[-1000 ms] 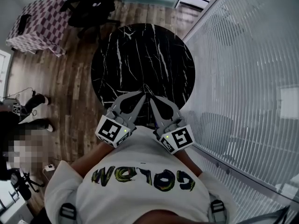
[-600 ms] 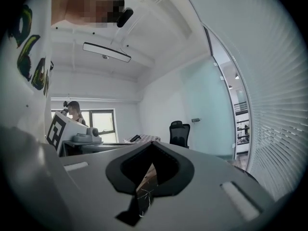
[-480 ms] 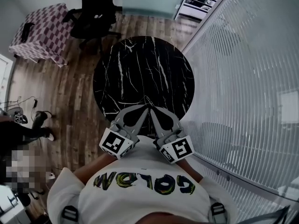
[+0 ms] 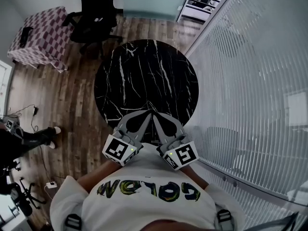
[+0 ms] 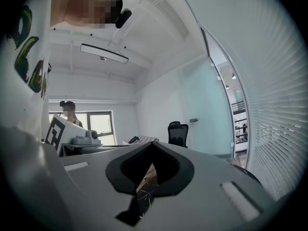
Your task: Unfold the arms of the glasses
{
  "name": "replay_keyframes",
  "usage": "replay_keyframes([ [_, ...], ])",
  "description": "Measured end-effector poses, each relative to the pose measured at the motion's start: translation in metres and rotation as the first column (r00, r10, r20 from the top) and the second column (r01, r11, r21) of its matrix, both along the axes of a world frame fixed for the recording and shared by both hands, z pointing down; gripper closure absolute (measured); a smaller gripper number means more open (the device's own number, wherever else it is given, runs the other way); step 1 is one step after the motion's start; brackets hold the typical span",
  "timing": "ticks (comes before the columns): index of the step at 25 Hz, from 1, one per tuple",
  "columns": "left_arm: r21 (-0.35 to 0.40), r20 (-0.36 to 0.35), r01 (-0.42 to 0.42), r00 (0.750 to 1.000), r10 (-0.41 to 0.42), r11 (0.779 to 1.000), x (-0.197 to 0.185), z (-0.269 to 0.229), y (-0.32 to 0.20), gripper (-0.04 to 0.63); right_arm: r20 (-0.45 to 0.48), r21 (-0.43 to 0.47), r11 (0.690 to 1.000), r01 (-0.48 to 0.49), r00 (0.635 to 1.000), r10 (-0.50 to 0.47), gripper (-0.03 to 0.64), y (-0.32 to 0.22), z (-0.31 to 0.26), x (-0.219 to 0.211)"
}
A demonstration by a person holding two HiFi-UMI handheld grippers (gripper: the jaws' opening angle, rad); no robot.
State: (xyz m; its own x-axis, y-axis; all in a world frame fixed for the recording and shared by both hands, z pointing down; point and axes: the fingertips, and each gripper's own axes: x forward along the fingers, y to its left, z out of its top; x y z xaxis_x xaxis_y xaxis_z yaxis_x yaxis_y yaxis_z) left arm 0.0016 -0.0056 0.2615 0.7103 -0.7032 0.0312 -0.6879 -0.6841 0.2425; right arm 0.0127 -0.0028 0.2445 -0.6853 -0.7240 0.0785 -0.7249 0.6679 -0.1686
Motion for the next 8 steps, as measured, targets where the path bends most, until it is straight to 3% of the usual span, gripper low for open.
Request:
replay_keyframes([
  [8, -0.004, -0.004, 0.007, 1.0, -0.007, 1.0, -0.0012, -0.0007, -0.0026, 0.594, -0.001, -0.003, 1.0, 0.0, 1.0, 0.0, 0.615, -0.0025, -0.0023, 0.0012],
])
